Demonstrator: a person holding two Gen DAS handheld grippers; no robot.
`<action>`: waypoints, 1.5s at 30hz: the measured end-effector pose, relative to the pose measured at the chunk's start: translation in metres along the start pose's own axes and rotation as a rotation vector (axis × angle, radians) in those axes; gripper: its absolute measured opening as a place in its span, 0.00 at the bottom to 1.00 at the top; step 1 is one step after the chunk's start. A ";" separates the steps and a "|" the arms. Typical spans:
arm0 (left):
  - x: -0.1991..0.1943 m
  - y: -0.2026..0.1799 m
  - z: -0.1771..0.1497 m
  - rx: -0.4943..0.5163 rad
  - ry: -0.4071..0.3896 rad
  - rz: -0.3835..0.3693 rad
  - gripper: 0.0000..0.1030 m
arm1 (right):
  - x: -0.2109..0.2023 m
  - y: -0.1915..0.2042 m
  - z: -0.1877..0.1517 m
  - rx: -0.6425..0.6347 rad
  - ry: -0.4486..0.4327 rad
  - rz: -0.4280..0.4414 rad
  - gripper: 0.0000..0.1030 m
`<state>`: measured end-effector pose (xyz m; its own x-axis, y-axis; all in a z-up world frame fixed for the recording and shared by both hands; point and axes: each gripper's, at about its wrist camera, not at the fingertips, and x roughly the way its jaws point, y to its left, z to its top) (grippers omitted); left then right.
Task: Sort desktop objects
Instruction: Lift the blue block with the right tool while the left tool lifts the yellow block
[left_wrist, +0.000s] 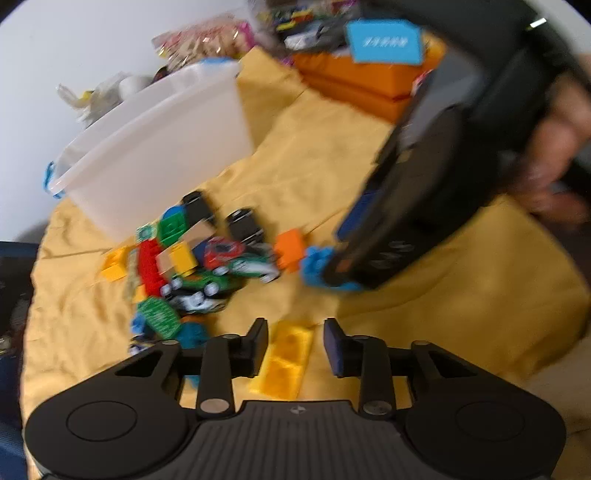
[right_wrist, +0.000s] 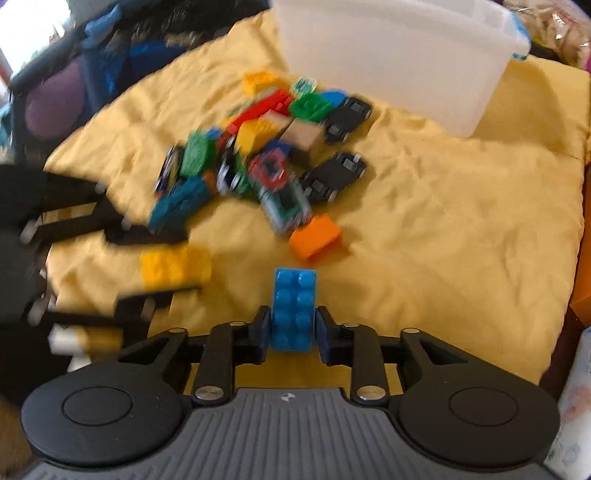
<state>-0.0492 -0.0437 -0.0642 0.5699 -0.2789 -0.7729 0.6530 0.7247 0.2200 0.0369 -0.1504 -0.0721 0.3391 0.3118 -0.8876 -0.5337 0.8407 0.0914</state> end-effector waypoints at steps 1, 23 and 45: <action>0.000 -0.002 0.000 -0.007 -0.006 -0.024 0.38 | -0.001 -0.001 0.001 0.002 -0.026 -0.003 0.34; 0.017 0.067 -0.003 -0.178 0.013 0.019 0.39 | -0.035 -0.006 -0.024 0.045 -0.182 0.004 0.37; 0.004 0.005 -0.022 -0.100 0.061 -0.238 0.39 | -0.029 -0.005 -0.026 0.047 -0.162 0.030 0.42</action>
<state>-0.0549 -0.0277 -0.0790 0.3731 -0.4127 -0.8309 0.7106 0.7029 -0.0300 0.0095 -0.1746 -0.0589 0.4458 0.4014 -0.8001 -0.5100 0.8484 0.1415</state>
